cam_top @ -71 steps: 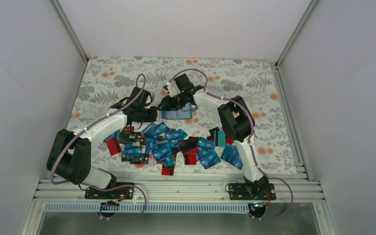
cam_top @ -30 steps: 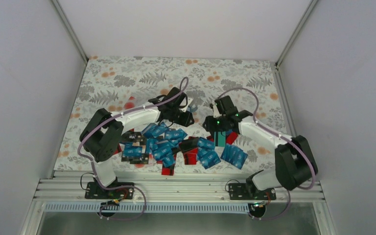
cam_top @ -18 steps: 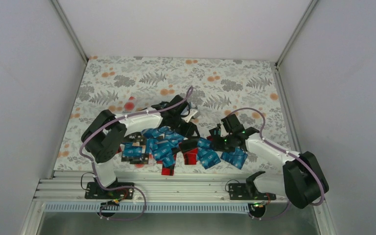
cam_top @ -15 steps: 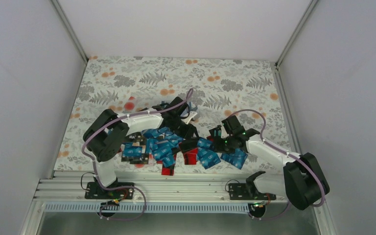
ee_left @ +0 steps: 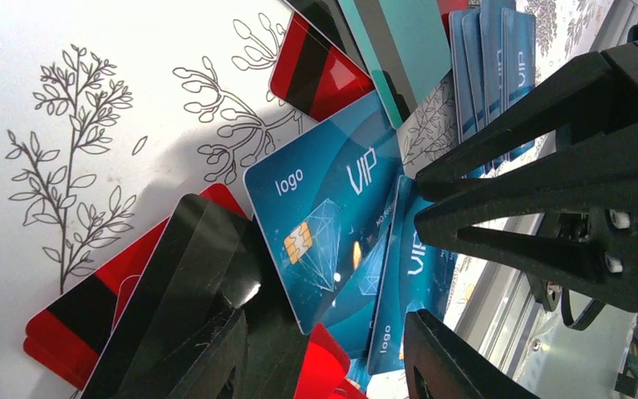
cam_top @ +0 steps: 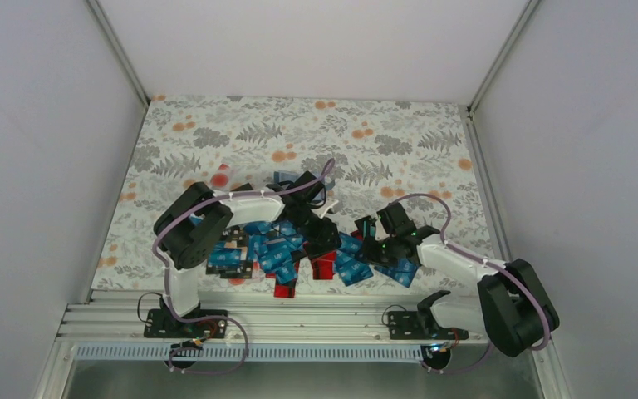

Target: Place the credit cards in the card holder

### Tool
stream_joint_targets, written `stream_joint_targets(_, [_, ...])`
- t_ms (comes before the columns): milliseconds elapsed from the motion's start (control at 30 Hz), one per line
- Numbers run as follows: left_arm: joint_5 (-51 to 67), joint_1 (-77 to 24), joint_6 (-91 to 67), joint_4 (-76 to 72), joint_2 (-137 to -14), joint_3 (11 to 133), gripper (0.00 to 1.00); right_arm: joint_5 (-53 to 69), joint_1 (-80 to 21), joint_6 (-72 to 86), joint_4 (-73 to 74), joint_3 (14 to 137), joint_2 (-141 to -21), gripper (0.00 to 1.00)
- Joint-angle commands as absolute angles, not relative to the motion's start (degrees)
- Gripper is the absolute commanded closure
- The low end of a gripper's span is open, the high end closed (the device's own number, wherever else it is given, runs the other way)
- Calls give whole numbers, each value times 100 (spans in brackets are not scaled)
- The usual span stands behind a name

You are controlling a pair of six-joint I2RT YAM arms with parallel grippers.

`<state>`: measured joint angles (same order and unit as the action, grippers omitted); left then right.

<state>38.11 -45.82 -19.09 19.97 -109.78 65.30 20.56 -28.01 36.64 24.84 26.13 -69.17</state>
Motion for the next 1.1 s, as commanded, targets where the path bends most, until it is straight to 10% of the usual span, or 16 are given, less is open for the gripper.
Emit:
stream_joint_targets(0, [3836,-4614,-1984,1948,-11215,6695,52,2061,-2777,3713,2274,2445,-7056,76])
stream_joint_targets(533, [4133,-4684,-2118,1799,-11696,6979,57,2028,-2772,3698,2096,2307,-7136,76])
stream_joint_targets(1067, [4159,-4719,-2329,1668,-11793,7133,97,2037,-2774,3731,2136,2374,-6911,76])
